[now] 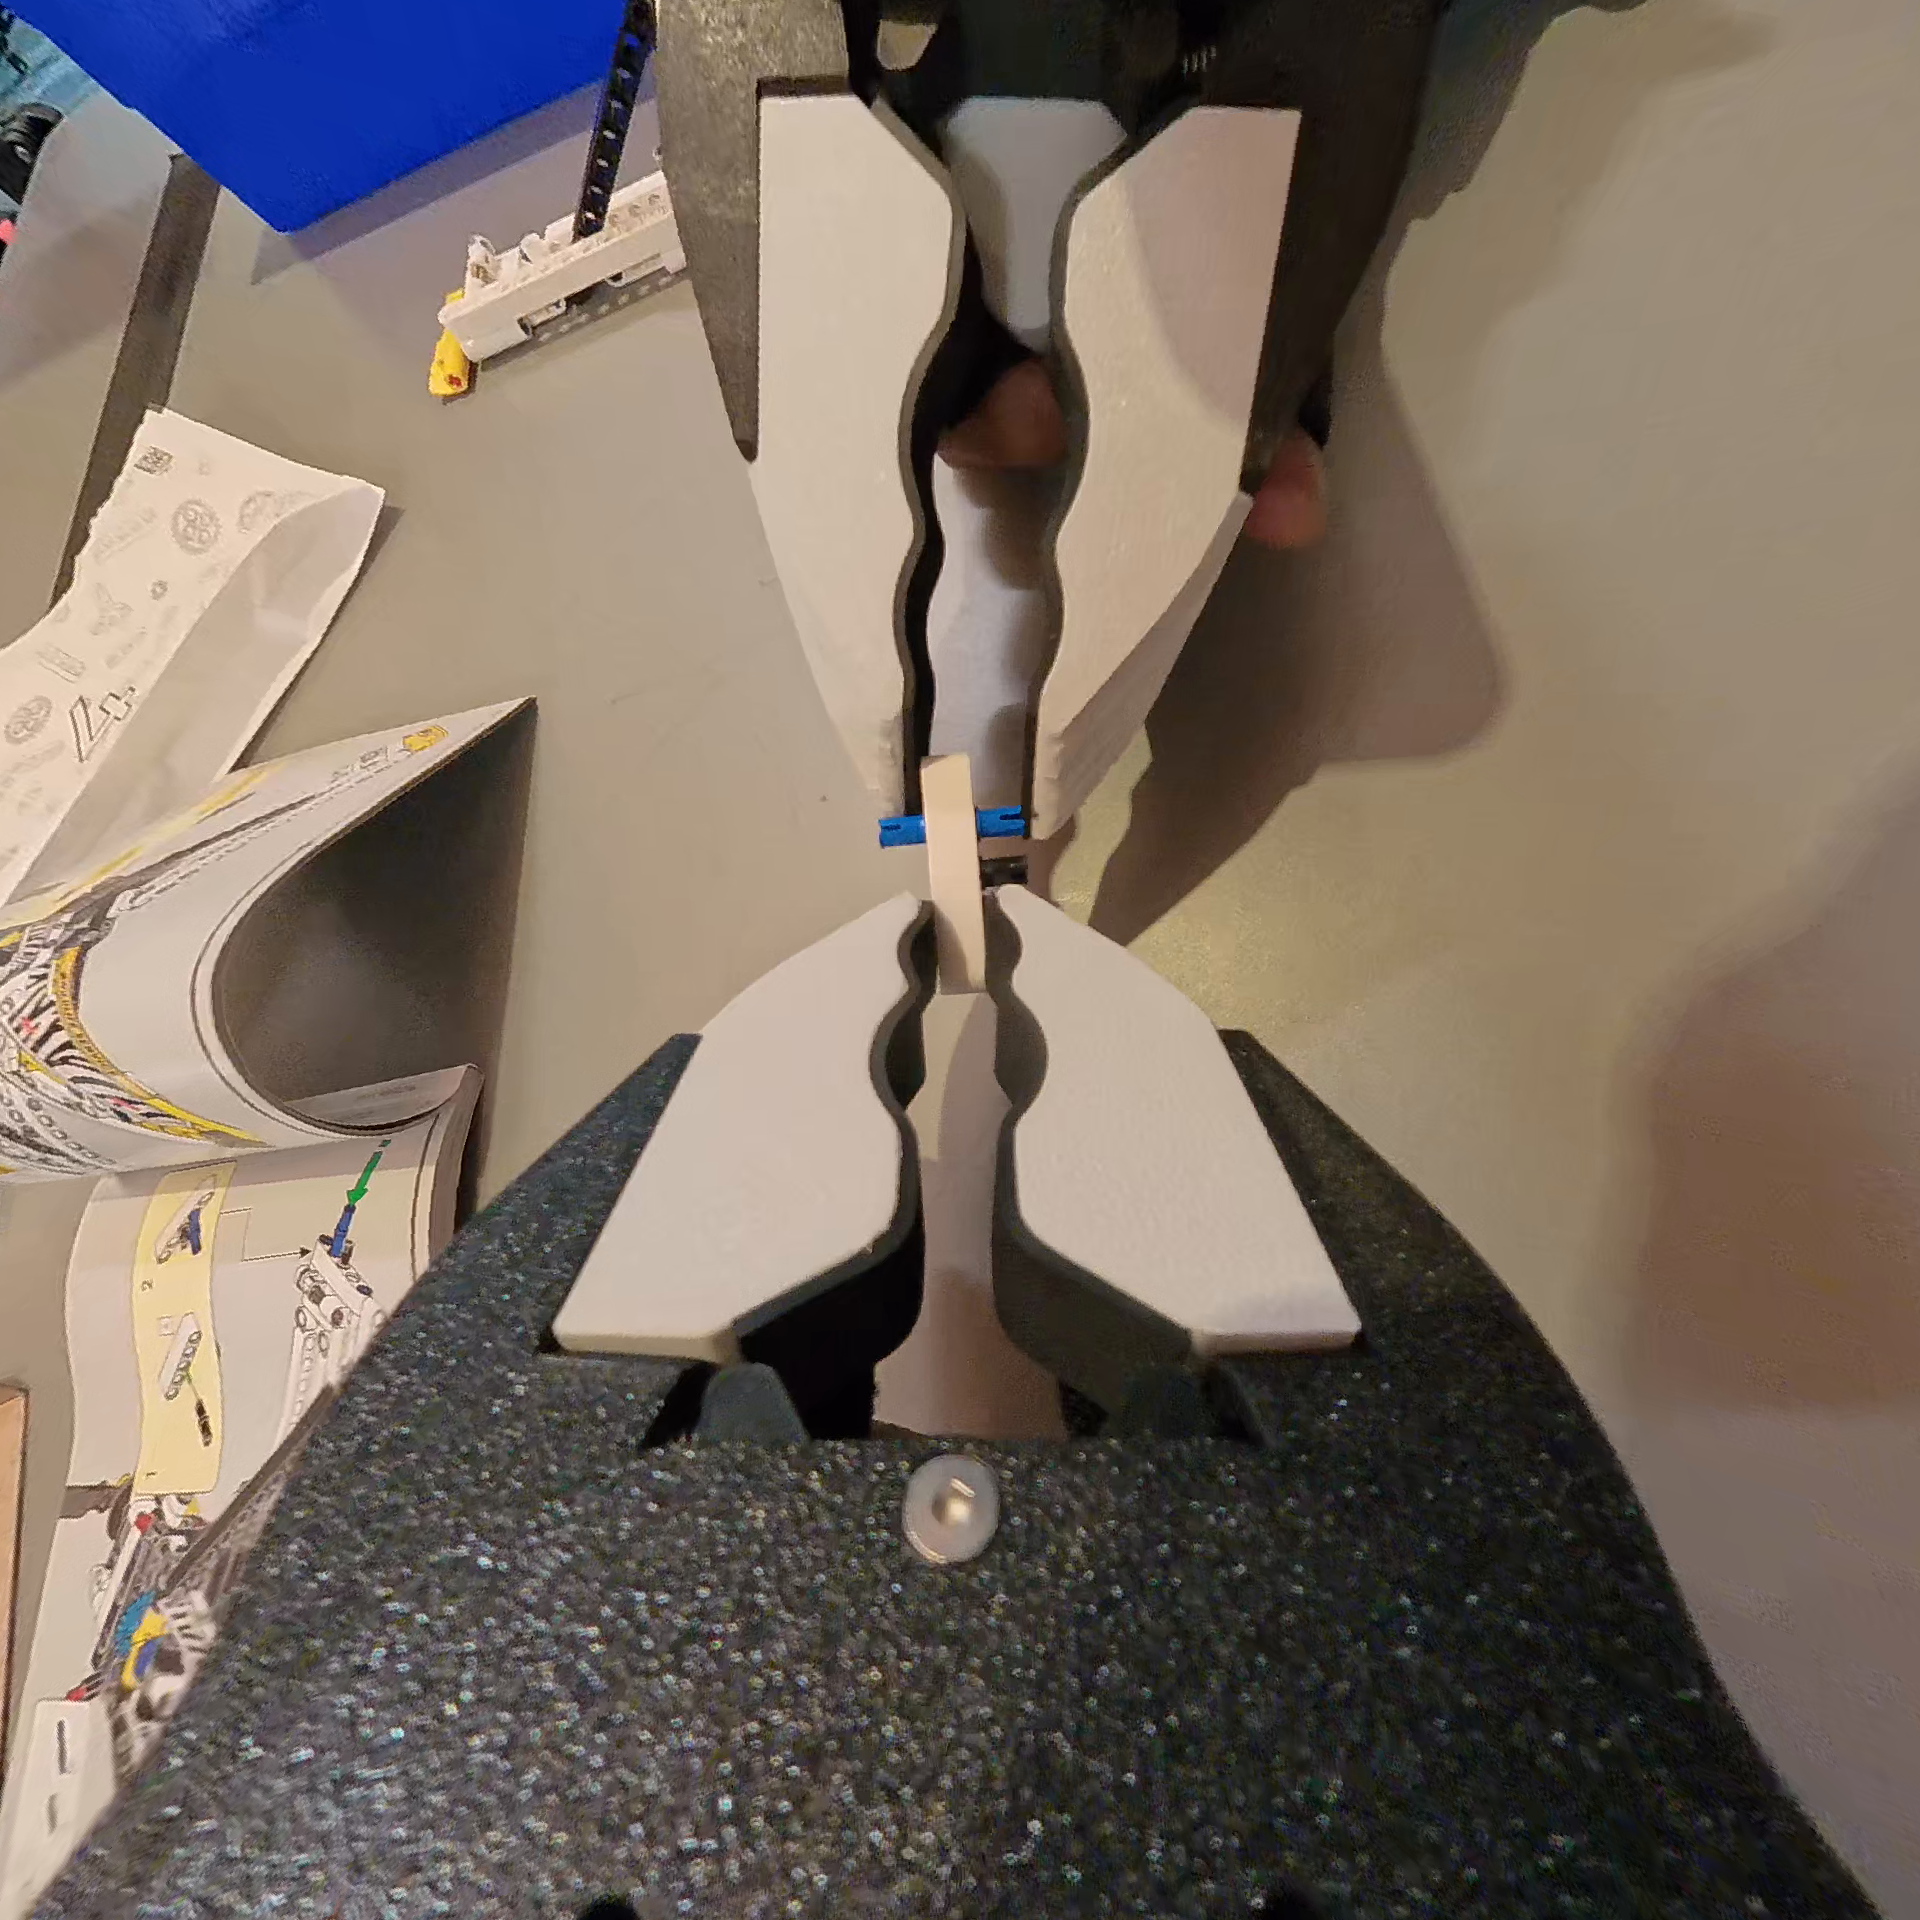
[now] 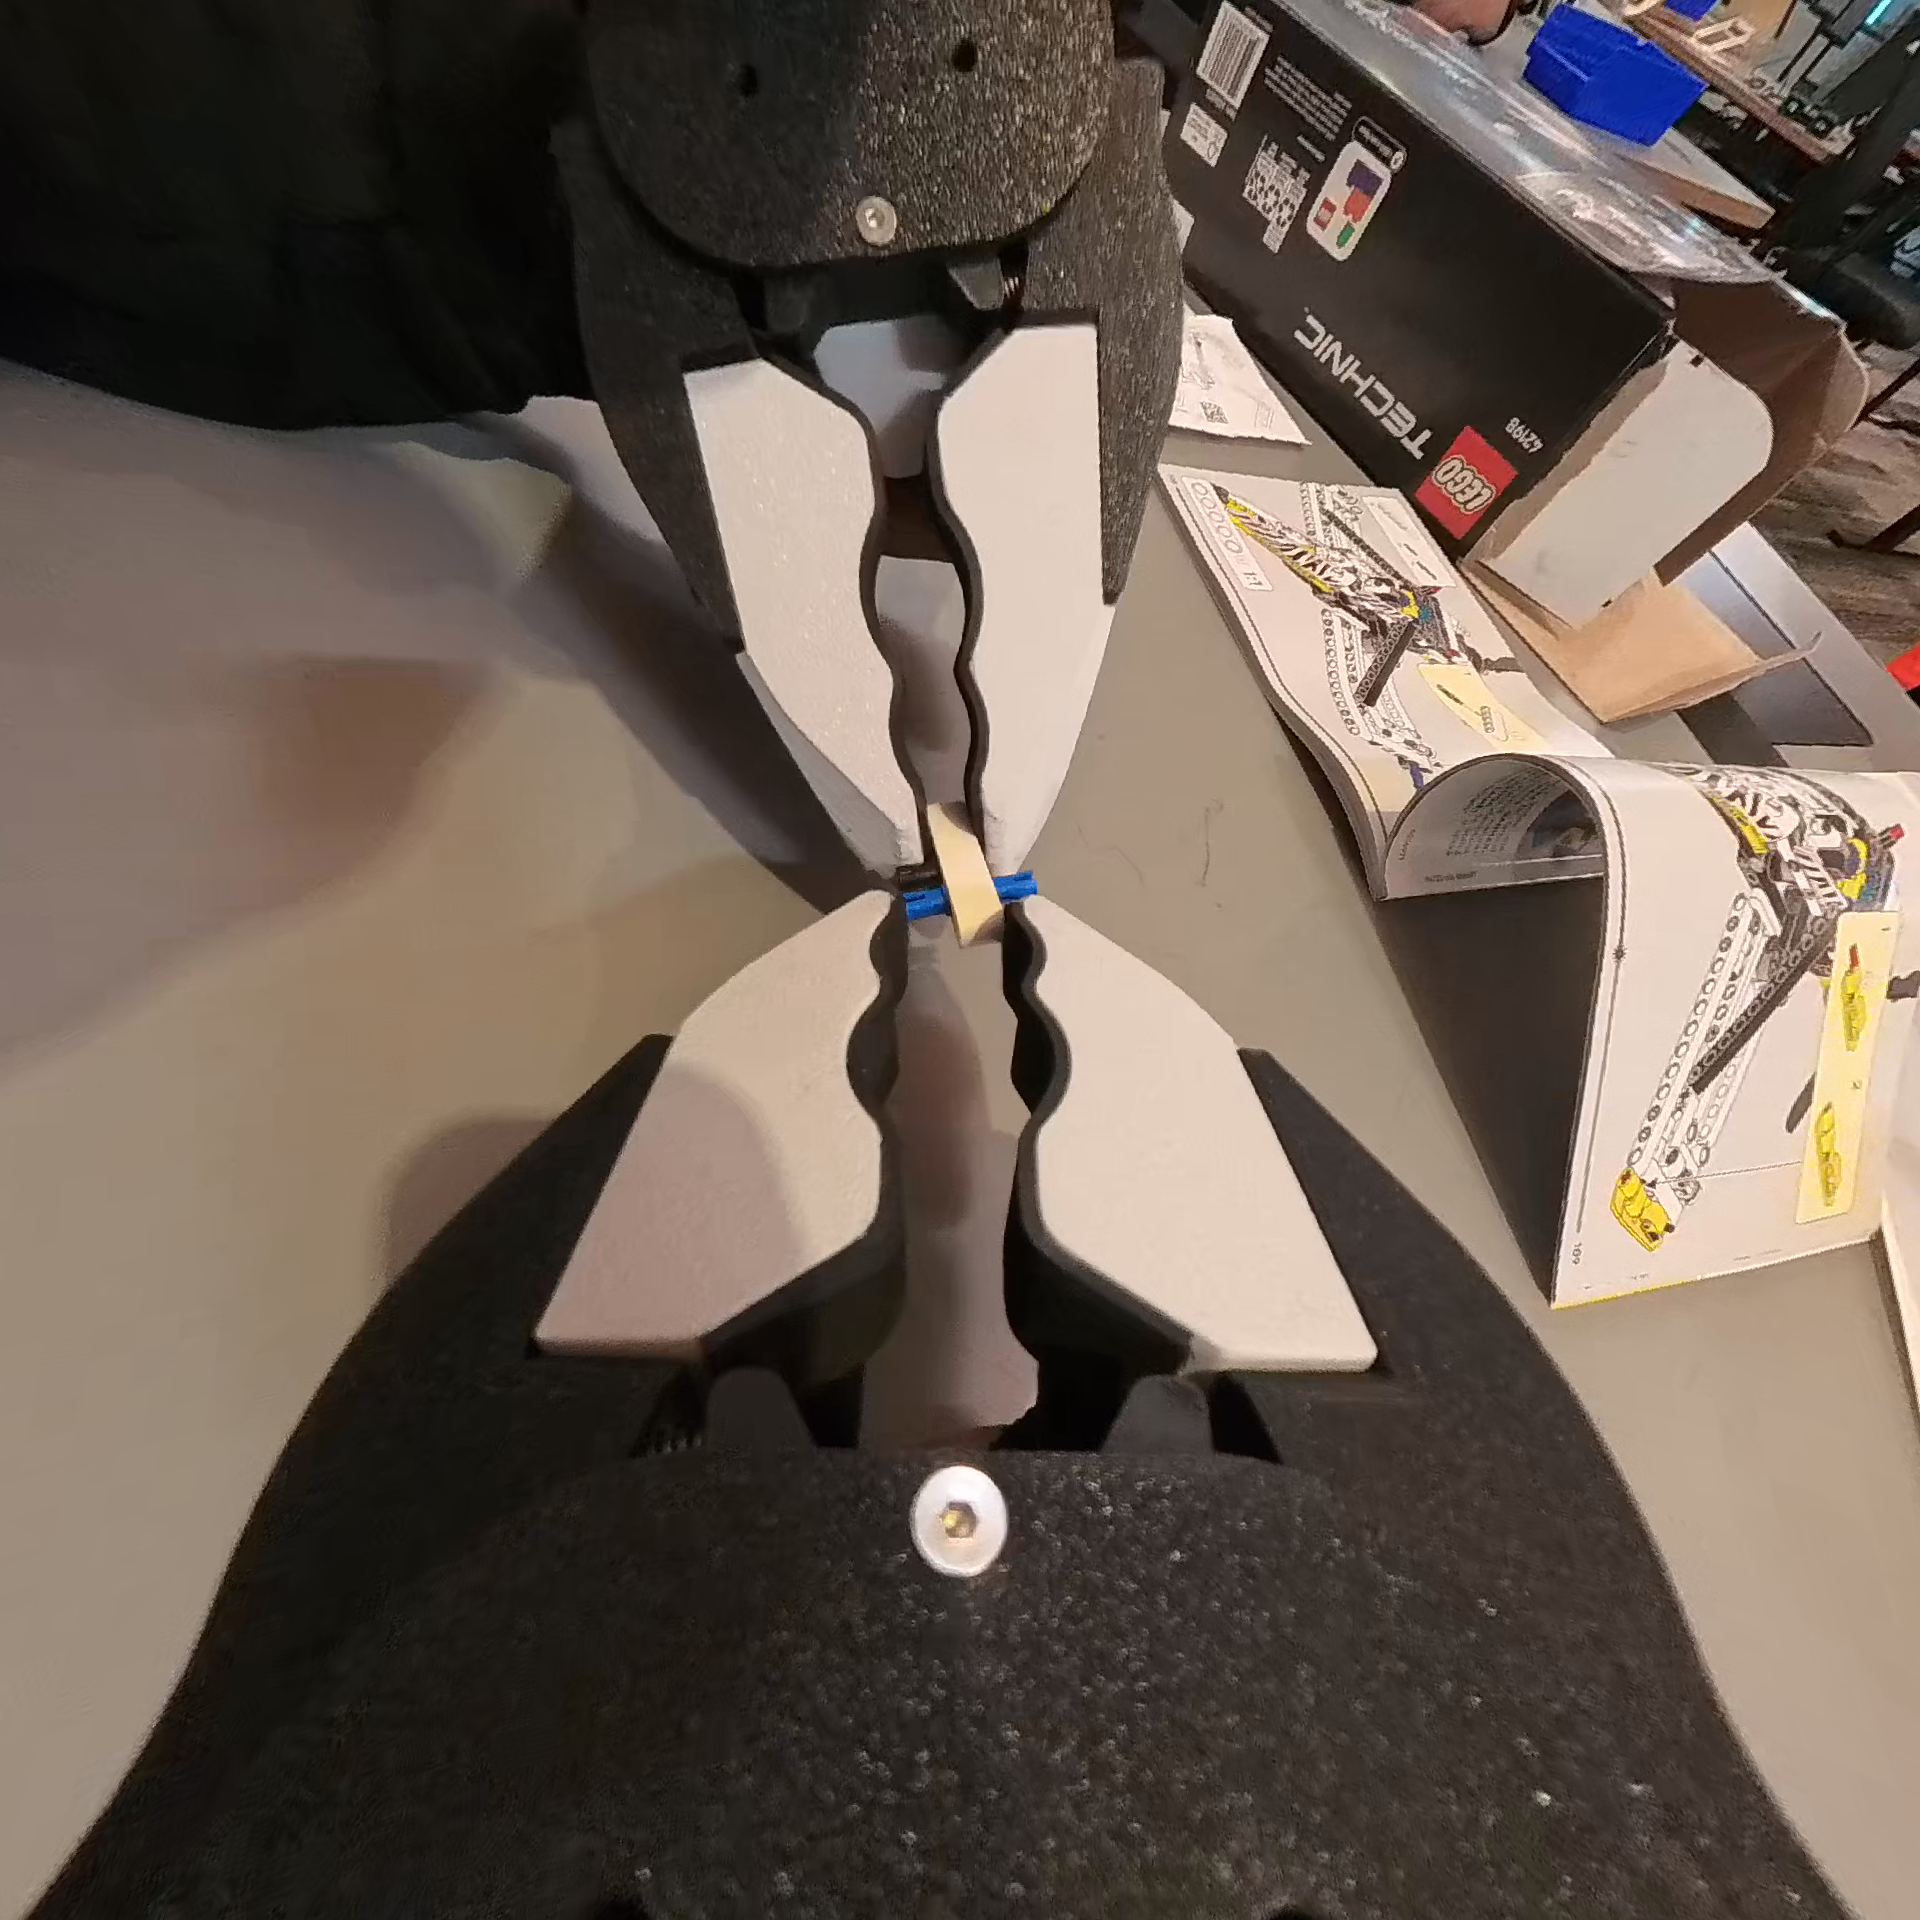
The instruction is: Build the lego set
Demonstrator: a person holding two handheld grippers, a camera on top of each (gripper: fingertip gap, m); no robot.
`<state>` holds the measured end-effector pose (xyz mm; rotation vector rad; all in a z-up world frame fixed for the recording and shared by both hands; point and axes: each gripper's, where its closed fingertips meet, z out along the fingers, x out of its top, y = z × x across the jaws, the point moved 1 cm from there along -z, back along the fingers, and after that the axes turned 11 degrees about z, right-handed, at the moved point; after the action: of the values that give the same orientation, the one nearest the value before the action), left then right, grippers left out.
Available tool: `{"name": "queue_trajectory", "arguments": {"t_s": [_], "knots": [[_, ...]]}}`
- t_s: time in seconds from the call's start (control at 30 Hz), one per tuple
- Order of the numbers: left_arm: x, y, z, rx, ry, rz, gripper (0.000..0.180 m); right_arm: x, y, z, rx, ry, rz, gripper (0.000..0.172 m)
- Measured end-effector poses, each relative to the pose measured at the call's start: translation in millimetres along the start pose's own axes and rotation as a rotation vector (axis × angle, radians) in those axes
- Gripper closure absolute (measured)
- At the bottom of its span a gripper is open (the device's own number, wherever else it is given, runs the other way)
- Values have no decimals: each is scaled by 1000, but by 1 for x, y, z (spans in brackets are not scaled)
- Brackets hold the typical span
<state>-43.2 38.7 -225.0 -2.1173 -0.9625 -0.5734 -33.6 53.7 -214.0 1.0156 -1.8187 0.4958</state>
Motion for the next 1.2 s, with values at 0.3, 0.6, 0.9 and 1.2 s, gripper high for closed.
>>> {"name": "queue_trajectory", "arguments": {"t_s": [0.3, 0.6, 0.9, 1.2], "knots": [[-5, -4, 0, -5, 24, -74, 173, -1, 4, 1, -28, -9, 11, 151], [-9, -8, 2, 6, 16, -129, 173, -2, 9, 1, -52, -18, 43, 149], [-16, -19, 2, 38, 20, -261, 173, -4, 16, 0, -78, -29, 107, 149], [-27, -24, 4, 38, 16, -388, 173, -5, 19, 0, -67, -39, 156, 150]]}}
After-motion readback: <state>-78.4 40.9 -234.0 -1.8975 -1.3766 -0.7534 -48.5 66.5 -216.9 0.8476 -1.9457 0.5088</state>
